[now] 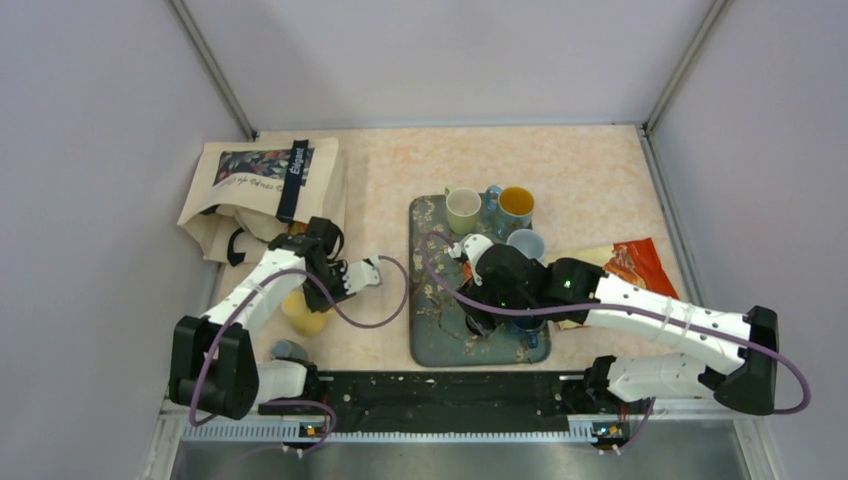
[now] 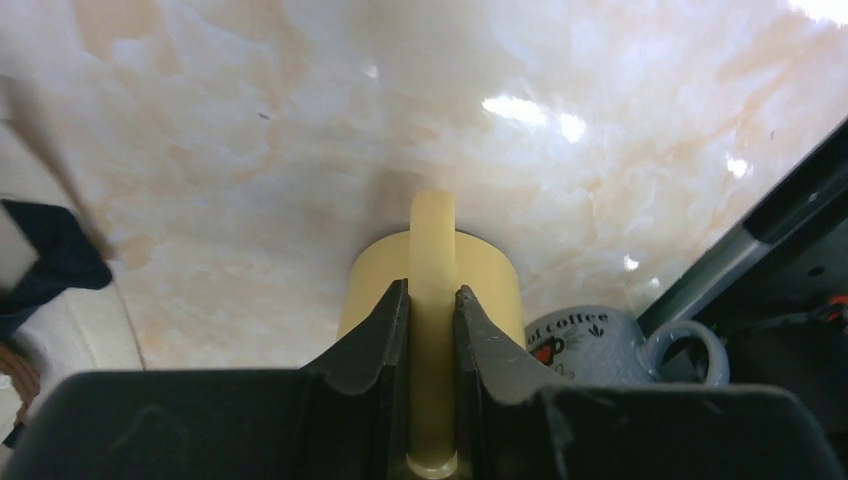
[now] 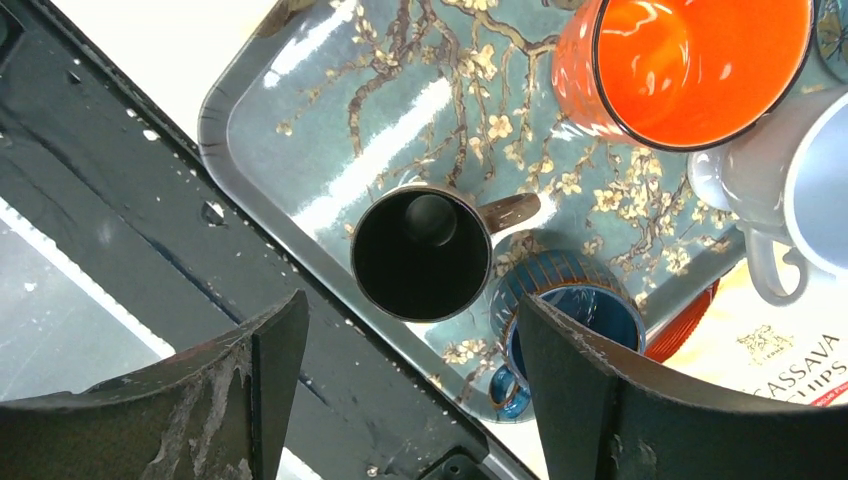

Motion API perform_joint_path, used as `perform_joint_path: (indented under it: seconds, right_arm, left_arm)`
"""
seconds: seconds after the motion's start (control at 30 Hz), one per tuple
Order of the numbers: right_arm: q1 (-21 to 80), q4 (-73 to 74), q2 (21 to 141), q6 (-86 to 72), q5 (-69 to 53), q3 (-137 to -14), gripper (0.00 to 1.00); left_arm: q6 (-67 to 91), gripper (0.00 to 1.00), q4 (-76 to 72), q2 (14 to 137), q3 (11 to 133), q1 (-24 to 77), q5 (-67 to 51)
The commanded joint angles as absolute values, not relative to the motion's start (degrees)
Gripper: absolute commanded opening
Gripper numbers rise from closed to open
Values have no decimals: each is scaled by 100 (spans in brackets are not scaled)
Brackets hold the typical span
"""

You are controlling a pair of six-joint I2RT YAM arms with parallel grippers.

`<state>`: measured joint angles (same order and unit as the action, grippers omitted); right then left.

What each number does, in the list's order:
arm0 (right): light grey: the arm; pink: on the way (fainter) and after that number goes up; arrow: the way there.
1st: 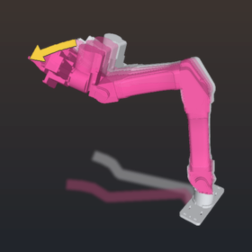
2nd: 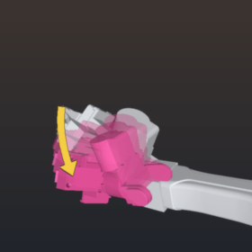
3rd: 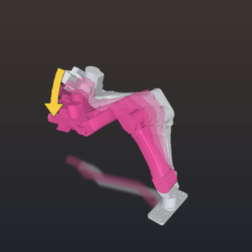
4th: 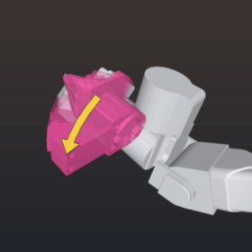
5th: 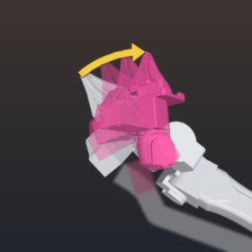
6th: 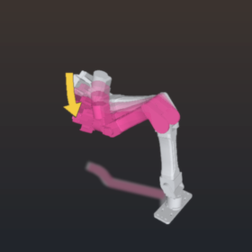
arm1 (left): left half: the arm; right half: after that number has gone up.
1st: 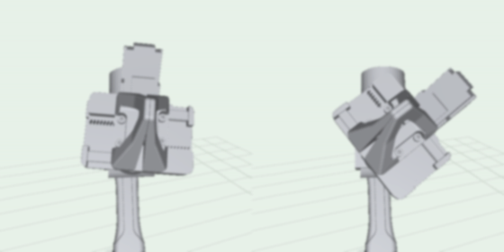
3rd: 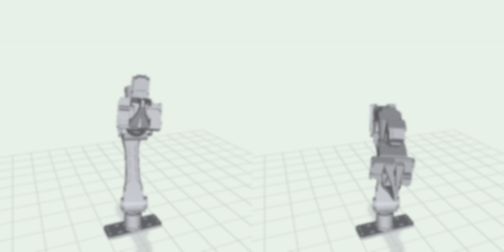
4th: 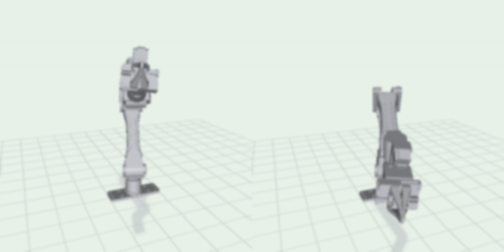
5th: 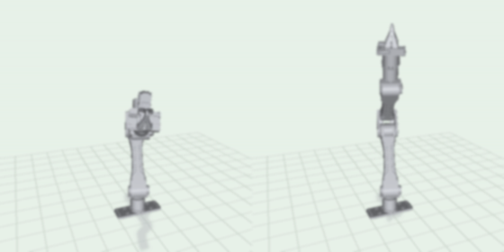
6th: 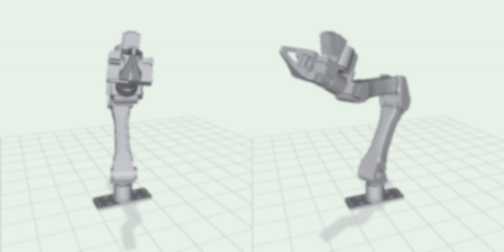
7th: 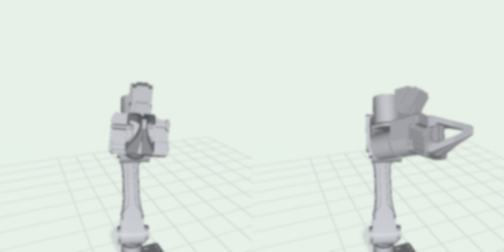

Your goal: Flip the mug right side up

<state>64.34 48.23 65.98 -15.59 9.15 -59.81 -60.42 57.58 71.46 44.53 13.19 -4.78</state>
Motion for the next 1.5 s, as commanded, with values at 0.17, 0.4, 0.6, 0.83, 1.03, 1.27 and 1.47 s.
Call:
perform_joint_path:
  seconds: [0.17, 0.4, 0.6, 0.83, 1.03, 1.27, 1.47]
  right_arm:
    - [6455, 3232, 6176, -1570, 451, -5992, 83]
    - [6333, 1076, 6339, -1896, 26, -5658, 99]
    - [5428, -1210, 6262, -3098, -1003, -4944, 99]
    - [5298, -1848, 6552, -3523, -1017, -4899, 94]
    - [5289, -2615, 6883, -3875, -1264, -4854, 92]
    - [5283, -3877, 7188, -3843, -1818, -4897, 64]
    - [5289, -3702, 7242, -3416, -1732, -5083, 0]
  left_arm:
    - [-3701, 0, 5225, 7494, 6264, 1301, -2146]
    - [-2223, 0, 4913, 7431, 7664, 1301, -3690]
    - [-794, 0, 3660, 7051, 7847, 1301, -4704]
    - [185, 0, 3277, 7029, 8220, 1328, -5396]
    - [437, 0, 3206, 7058, 8328, 1437, -5759]
    - [574, 0, 3142, 6984, 8253, 1668, -5991]
    - [464, 0, 3157, 6937, 8093, 1657, -5871]
